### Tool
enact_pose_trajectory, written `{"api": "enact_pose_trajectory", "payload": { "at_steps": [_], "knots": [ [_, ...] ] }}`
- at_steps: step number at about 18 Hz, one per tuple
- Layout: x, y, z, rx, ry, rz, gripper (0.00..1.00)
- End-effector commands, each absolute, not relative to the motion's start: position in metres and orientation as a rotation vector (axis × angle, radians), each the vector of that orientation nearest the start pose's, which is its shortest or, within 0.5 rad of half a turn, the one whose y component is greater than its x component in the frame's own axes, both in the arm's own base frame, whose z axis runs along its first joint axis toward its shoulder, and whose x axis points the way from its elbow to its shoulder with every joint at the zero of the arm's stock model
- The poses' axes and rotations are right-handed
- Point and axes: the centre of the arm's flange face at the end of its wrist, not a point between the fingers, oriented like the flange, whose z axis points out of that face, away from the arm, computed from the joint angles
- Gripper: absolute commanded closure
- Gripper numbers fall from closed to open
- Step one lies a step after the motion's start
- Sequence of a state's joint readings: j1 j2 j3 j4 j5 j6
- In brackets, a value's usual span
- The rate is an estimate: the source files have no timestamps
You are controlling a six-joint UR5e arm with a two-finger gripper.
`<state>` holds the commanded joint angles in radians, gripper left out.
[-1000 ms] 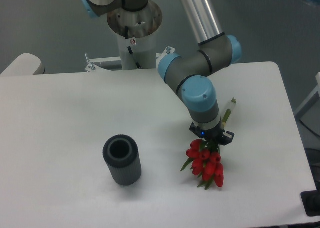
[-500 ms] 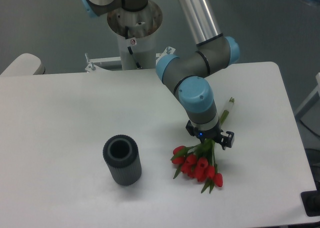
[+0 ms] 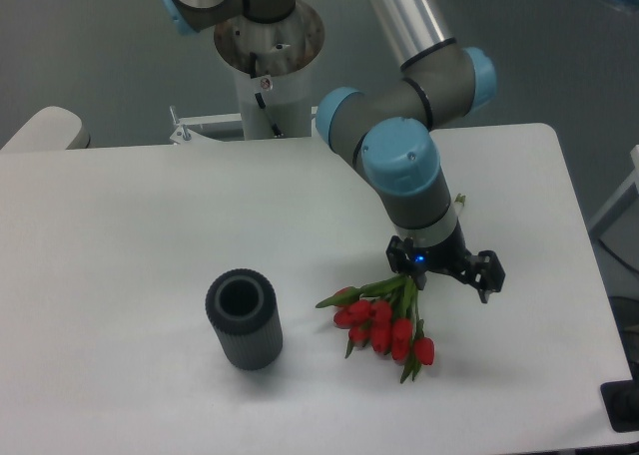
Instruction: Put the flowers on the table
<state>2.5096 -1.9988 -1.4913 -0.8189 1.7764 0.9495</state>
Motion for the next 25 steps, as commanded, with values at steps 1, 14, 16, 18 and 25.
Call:
{"api": "enact_pose_trajectory", "payload": {
  "at_steps": [1,14,16,18,25],
  "knots": [
    [-0.481,0.492,0.374,-3.001,-0.018,0.66,0.0],
    [-0.539,0.429,0.449,-2.948,0.622,0.401,0.0],
    [-0.548,0.41,0.452,-2.919,0.758,0.405,0.0],
    [-0.557,0.394,0.452,-2.882,0.822,0.398,0.0],
    [-0.541,0.373,0.457,-2.856,0.895,0.382,0.0]
  ]
}}
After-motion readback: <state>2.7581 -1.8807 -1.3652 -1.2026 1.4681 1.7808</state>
